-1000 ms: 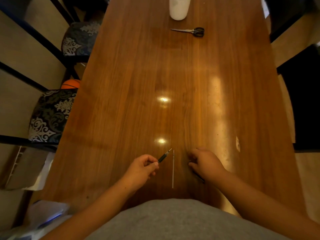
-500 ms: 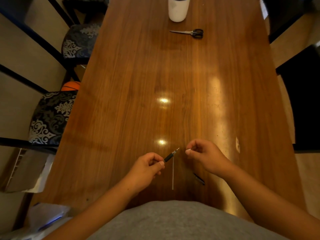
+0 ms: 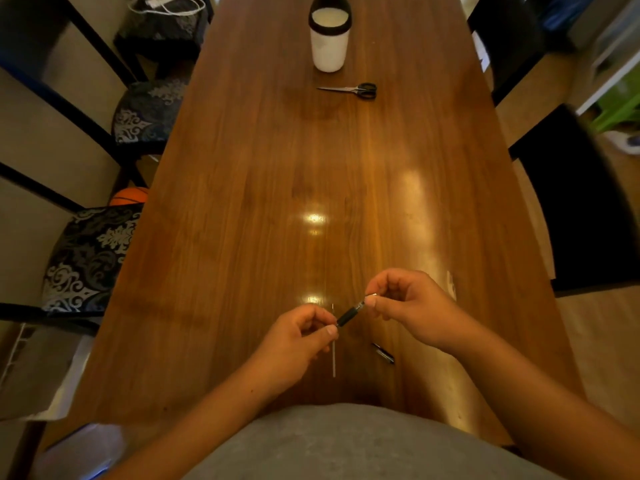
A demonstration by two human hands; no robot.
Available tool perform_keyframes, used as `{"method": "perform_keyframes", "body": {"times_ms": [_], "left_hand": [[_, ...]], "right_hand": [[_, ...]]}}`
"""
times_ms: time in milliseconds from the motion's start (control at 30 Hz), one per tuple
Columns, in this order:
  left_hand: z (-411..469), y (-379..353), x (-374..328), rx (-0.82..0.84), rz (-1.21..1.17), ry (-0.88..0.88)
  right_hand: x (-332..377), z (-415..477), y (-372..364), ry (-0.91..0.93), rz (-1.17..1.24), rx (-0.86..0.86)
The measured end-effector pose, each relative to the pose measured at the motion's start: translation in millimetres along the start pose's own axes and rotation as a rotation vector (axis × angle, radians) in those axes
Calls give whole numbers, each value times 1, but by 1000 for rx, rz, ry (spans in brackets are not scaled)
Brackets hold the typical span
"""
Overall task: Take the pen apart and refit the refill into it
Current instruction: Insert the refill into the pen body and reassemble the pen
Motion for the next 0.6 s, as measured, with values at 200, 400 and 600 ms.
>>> {"method": "perform_keyframes", "body": {"times_ms": [200, 400, 600], "left_hand": [[-16, -7, -2, -8, -3, -60], [-27, -13, -2, -13, -18, -103], [-33, -13, 2, -105, 77, -245]], "right_hand": [[11, -15, -2, 16, 10, 7], [17, -25, -12, 25, -9, -30], [27, -33, -19, 34, 15, -99]]}}
Point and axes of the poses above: each hand's wrist, its own z-axis towards the middle knuckle, its own y-axis out of the back of the hand, x = y × z, the point moved 1 cm from there along z, towards the middle knuckle, and after that the axes turned 15 degrees about y, right-handed, at the moved point
